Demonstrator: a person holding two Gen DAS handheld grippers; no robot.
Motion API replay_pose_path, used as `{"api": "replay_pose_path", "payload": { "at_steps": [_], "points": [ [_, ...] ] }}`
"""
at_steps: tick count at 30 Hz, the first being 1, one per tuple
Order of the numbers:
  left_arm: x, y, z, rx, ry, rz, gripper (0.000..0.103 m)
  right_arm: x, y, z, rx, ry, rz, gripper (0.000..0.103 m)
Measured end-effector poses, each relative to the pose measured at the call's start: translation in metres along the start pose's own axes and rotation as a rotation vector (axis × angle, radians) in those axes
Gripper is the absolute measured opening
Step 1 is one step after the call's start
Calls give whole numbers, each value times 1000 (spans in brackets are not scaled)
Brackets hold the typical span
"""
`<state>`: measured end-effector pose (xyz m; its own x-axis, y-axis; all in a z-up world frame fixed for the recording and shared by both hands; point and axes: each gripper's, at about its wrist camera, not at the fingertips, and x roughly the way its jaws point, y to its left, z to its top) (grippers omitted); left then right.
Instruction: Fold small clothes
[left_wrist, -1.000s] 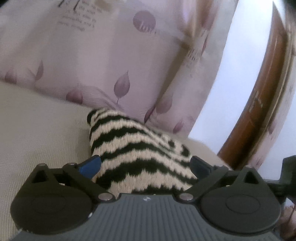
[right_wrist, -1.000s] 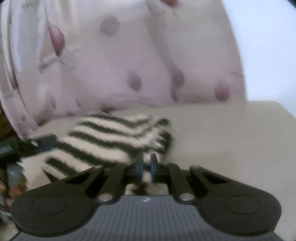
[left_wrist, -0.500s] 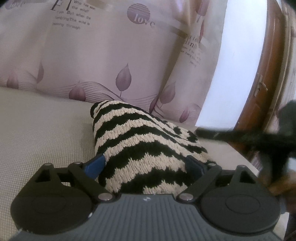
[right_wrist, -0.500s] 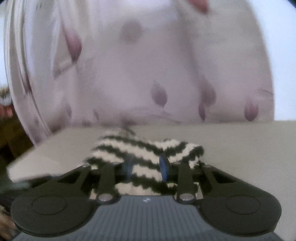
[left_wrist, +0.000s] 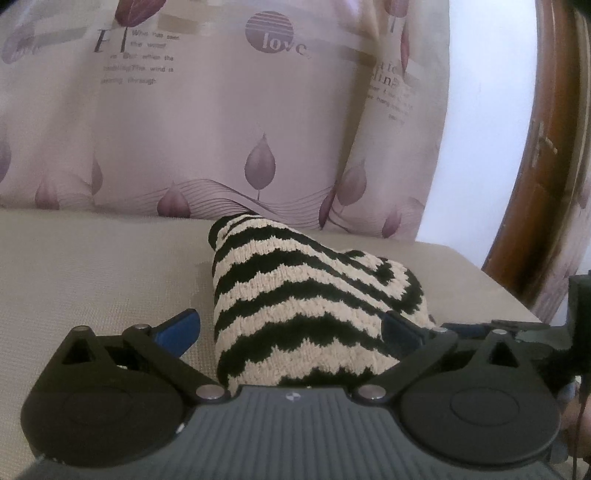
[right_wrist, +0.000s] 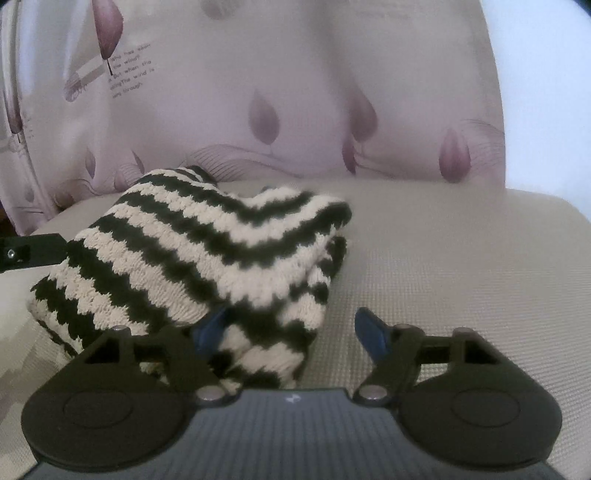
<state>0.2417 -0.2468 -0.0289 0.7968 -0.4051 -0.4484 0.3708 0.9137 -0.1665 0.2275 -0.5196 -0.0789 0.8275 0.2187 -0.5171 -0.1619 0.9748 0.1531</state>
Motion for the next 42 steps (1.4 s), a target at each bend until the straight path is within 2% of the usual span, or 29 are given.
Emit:
{"api": "replay_pose_path", "payload": {
  "at_steps": [10,16,18,21,25,32,34,35,36,37,38,39,42],
  "points": [
    [12,-5,5,40,34,59,103,3,-1,2,15,-4,-5,80],
    [24,3,9,43,54,81,103,9,-18,5,110,39,15,101],
    [30,8,12,23,73,63,103,14,-28,7,166,72,46,103],
    [41,17,20,11,102,25,103,18,-36,11,201,90,94,103],
    [67,39,31,-25,172,-70,103,28,-43,19,228,122,195,103],
    [125,81,25,-244,354,-347,103,54,-38,33,225,151,299,103],
    [130,81,23,-238,329,-375,102,60,-36,36,229,148,322,103],
    [131,77,23,-220,321,-382,98,63,-35,35,233,139,331,103],
    [132,74,22,-213,314,-384,89,64,-33,35,235,130,328,103],
    [130,72,20,-214,305,-380,84,66,-28,36,233,135,327,102],
    [127,72,20,-216,294,-372,76,66,-26,37,246,138,339,95],
    [122,72,20,-219,280,-366,69,66,-24,36,273,143,360,78],
    [103,73,21,-232,257,-343,62,56,-18,36,326,107,370,58]
  ]
}}
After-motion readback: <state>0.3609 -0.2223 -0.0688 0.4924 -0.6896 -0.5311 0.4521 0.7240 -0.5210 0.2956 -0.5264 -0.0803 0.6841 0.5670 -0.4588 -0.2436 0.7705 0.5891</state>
